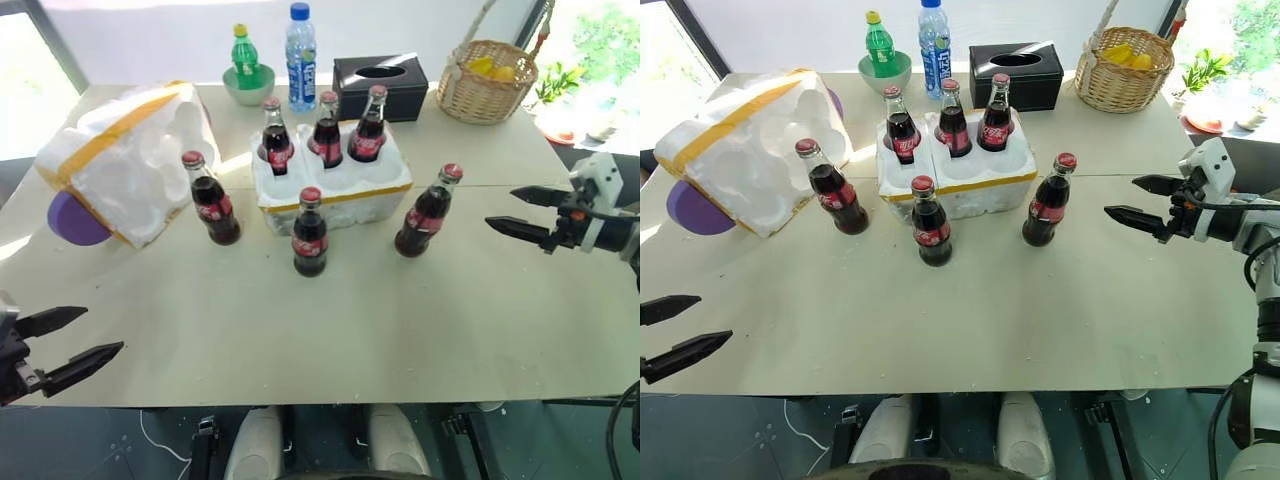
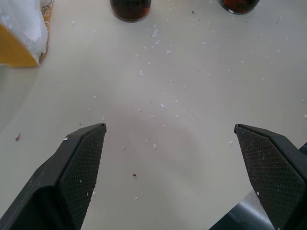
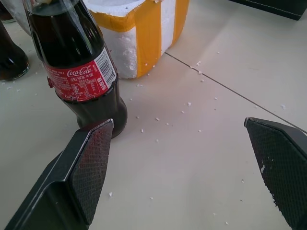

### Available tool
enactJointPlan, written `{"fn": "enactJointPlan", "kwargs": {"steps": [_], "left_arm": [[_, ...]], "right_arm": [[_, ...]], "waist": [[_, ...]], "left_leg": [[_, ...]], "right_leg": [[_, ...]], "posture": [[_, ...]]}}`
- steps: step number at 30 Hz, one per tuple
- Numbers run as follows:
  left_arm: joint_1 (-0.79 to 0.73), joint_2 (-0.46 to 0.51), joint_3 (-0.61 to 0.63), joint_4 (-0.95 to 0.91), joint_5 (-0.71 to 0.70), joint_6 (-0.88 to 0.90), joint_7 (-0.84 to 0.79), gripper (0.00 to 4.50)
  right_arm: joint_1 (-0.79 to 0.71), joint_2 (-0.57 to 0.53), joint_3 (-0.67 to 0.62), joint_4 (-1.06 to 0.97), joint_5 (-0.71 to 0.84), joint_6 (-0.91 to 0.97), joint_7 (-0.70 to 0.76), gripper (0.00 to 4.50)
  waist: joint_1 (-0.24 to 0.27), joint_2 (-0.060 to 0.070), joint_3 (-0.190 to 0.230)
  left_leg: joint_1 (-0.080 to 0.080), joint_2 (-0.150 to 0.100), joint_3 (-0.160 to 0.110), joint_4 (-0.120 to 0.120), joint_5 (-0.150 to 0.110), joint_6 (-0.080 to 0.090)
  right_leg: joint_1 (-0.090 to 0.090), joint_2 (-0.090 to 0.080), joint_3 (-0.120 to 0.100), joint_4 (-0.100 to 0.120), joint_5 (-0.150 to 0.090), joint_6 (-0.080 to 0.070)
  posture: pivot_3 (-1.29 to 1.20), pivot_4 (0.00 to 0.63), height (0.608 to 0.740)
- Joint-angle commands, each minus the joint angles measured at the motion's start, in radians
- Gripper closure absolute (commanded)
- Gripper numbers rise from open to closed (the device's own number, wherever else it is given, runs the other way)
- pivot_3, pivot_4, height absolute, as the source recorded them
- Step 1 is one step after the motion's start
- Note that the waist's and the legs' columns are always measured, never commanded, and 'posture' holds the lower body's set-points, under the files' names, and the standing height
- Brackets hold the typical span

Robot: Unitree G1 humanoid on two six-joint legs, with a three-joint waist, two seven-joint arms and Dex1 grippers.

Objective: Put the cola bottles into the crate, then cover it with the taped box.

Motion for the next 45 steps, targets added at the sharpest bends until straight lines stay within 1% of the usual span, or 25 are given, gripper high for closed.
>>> {"fn": "enactJointPlan", "kwargs": {"steps": [1, 11, 16, 21, 24, 28, 31, 34, 36, 39, 42, 45], "left_arm": [[0.001, 0.013, 0.028, -0.006, 0.01, -0.006, -0.005, 0.01], [-0.034, 0.009, 0.012, -0.007, -0.002, 0.033, 0.02, 0.01], [-0.069, 0.002, 0.004, -0.028, -0.026, 0.049, 0.041, 0.01], [-0.108, -0.006, -0.037, -0.047, -0.039, 0.047, 0.067, 0.01], [-0.23, -0.001, -0.124, -0.005, -0.045, 0.04, 0.128, 0.01], [-0.413, -0.005, -0.283, 0.104, 0.024, -0.019, 0.199, 0.01], [-0.609, -0.036, -0.43, 0.224, 0.088, -0.069, 0.267, 0.01], [-0.757, -0.065, -0.548, 0.322, 0.133, -0.106, 0.275, 0.01], [-0.837, -0.079, -0.626, 0.395, 0.174, -0.146, 0.256, 0.01], [-0.94, -0.101, -0.711, 0.495, 0.214, -0.192, 0.229, 0.01], [-1.029, -0.124, -0.774, 0.592, 0.251, -0.242, 0.194, 0.01], [-1.121, -0.146, -0.831, 0.709, 0.287, -0.29, 0.144, 0.01]], "right_arm": [[-0.017, -0.009, -0.025, -0.046, 0.016, 0.011, -0.004, 0.0], [-0.01, -0.014, -0.038, -0.095, 0.037, 0.063, -0.007, 0.0], [-0.034, -0.014, -0.034, -0.096, 0.046, 0.084, -0.008, 0.0], [-0.021, -0.025, -0.036, -0.125, 0.053, 0.099, 0.007, 0.0], [0.014, -0.053, -0.054, -0.184, 0.088, 0.149, 0.046, 0.0], [0.07, -0.111, -0.109, -0.304, 0.183, 0.265, 0.104, 0.0], [0.088, -0.176, -0.187, -0.425, 0.32, 0.427, 0.14, 0.0], [0.111, -0.215, -0.277, -0.535, 0.462, 0.576, 0.152, 0.0], [0.122, -0.219, -0.328, -0.605, 0.541, 0.644, 0.131, 0.0], [0.119, -0.2, -0.375, -0.693, 0.632, 0.71, 0.06, 0.0], [0.135, -0.182, -0.404, -0.758, 0.706, 0.747, 0.001, 0.0], [0.158, -0.171, -0.41, -0.8, 0.748, 0.753, -0.037, 0.0]], "waist": [[0.0, 0.0, 0.0], [-0.001, 0.0, 0.0], [0.0, 0.0, 0.0], [0.0, 0.0, 0.0], [0.009, 0.002, -0.001], [0.018, 0.003, -0.001], [0.025, 0.005, -0.001], [0.028, 0.004, -0.001], [0.027, 0.003, -0.002], [0.025, 0.003, -0.002], [0.027, 0.002, -0.002], [0.028, 0.002, -0.002]], "left_leg": [[0.0, 0.0, 0.0, 0.0, 0.0, 0.0], [0.0, 0.0, 0.0, 0.0, 0.0, 0.0], [0.0, 0.0, 0.0, 0.0, 0.0, 0.0], [0.0, 0.001, 0.001, 0.0, 0.0, 0.0], [0.0, 0.0, 0.0, 0.0, 0.0, 0.0], [0.0, 0.0, 0.0, 0.0, 0.001, -0.001], [0.001, 0.0, 0.001, 0.0, 0.001, -0.001], [0.001, 0.001, 0.0, 0.0, 0.001, -0.001], [0.001, 0.002, 0.0, 0.0, 0.001, -0.001], [0.001, 0.002, 0.001, 0.0, 0.001, -0.001], [0.001, 0.002, 0.001, 0.0, 0.001, -0.001], [0.001, 0.002, 0.001, 0.001, 0.001, -0.001]], "right_leg": [[0.0, 0.0, 0.0, 0.0, 0.0, 0.0], [0.0, 0.0, 0.0, 0.0, 0.0, 0.0], [0.0, 0.0, 0.0, 0.0, 0.0, 0.0], [0.0, 0.0, 0.001, 0.0, 0.0, 0.0], [0.0, 0.0, 0.001, 0.001, 0.0, 0.0], [0.0, 0.0, 0.001, 0.002, 0.0, 0.0], [0.0, 0.001, 0.001, 0.002, 0.001, 0.001], [0.0, 0.002, 0.001, 0.002, 0.002, 0.003], [0.001, 0.003, 0.001, 0.002, 0.002, 0.003], [0.001, 0.003, 0.001, 0.002, 0.003, 0.003], [0.001, 0.003, 0.001, 0.002, 0.003, 0.003], [0.001, 0.003, 0.001, 0.002, 0.003, 0.003]], "posture": [[0.0, 0.15, 0.74], [0.0, 0.15, 0.74], [0.0, 0.15, 0.74], [0.0, 0.15, 0.74], [0.0, 0.15, 0.74], [0.0, 0.15, 0.74], [0.0, 0.15, 0.74], [0.0, 0.15, 0.74], [0.0, 0.15, 0.74], [0.0, 0.15, 0.74], [0.0, 0.15, 0.74], [0.0, 0.15, 0.74]]}}
